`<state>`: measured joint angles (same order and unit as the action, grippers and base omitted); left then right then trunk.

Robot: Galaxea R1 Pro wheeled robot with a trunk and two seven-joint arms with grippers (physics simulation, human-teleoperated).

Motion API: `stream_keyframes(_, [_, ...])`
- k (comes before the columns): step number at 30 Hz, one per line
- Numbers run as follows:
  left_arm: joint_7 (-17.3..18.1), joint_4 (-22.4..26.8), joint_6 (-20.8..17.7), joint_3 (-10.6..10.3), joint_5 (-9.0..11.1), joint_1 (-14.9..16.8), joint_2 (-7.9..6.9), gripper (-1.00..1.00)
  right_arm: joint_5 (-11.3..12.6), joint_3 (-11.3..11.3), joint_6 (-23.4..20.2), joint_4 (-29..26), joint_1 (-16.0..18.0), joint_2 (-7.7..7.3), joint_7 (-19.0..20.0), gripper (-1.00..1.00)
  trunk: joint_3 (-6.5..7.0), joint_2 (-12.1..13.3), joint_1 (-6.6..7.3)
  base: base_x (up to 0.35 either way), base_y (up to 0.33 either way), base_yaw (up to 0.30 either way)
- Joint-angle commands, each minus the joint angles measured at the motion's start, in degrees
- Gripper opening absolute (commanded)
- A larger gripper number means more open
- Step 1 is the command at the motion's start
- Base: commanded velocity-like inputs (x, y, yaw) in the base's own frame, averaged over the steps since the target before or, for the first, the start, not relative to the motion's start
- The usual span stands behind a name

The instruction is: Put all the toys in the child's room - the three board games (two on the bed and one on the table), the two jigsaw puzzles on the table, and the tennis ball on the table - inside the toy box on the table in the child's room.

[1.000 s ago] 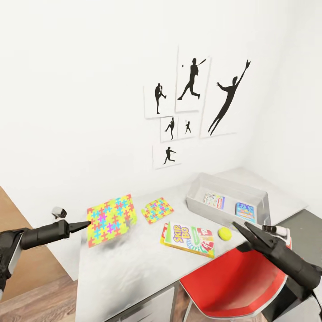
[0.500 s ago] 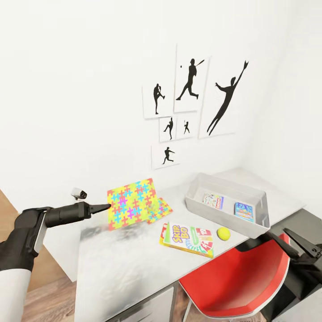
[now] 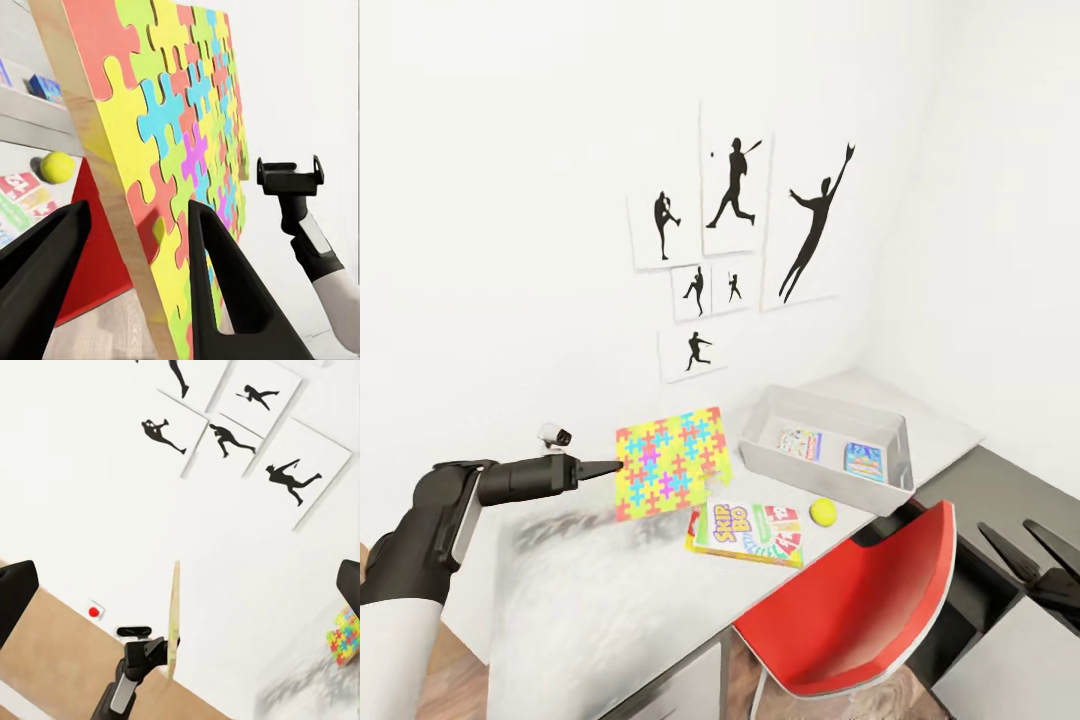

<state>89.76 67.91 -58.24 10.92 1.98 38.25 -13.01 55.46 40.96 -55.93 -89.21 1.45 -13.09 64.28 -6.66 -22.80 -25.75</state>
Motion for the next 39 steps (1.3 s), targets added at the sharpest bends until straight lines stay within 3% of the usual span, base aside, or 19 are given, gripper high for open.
stream_keyframes(1, [0.24, 0.03, -0.59, 0.0, -0.01, 0.03, -0.02, -1.0, 0.0, 0.05, -0.24, 0.0, 0.0, -0.01, 0.22, 1.0, -0.08, -0.12, -0.04, 0.0, -0.051, -0.258])
stream_keyframes(9, [0.24, 0.08, -0.48, 0.06, 0.02, 0.03, 0.0, -1.0, 0.0, 0.04, -0.15, 0.06, -0.12, 0.12, 0.39, 1.0, 0.12, -0.12, -0.04, 0.0, -0.226, -0.23])
stream_keyframes(22, [0.24, 2.26, -0.72, 0.07, -0.12, 0.0, 0.02, -1.0, -0.02, 0.0, 0.66, 0.13, -0.13, 0.25, 0.4, 1.0, 0.14, -0.12, -0.04, 0.019, -0.278, -0.023])
stream_keyframes(39, [0.24, 2.32, -0.7, -0.02, -0.24, 0.03, 0.83, -1.0, 0.0, 0.0, 0.71, 0.1, -0.13, 0.18, 0.4, 1.0, 0.14, -0.12, -0.04, 0.232, -0.19, 0.0])
